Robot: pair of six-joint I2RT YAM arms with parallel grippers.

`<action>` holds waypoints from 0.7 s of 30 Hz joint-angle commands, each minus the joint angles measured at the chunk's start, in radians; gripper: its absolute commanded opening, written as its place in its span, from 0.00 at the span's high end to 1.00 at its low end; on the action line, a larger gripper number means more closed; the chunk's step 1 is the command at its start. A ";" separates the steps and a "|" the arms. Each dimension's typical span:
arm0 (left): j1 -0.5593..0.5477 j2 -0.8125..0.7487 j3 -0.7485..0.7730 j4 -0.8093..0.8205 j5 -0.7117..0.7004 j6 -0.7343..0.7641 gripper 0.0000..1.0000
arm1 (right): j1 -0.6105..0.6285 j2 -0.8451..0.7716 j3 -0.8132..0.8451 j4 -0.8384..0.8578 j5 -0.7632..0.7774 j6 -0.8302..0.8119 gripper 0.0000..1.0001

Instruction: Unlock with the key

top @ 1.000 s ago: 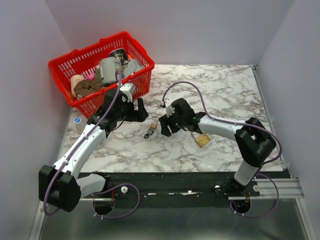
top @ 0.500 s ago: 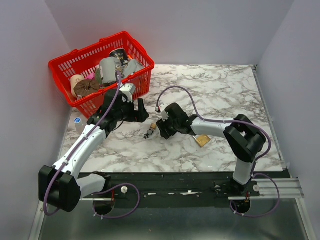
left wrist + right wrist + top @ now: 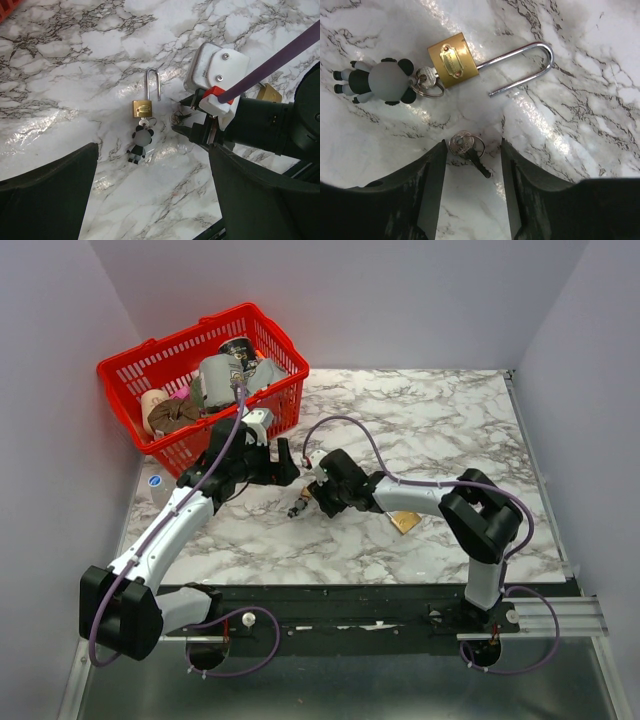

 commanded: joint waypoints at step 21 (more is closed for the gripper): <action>0.002 0.003 -0.008 0.019 0.041 0.001 0.02 | 0.035 0.024 0.016 -0.064 0.115 0.151 0.99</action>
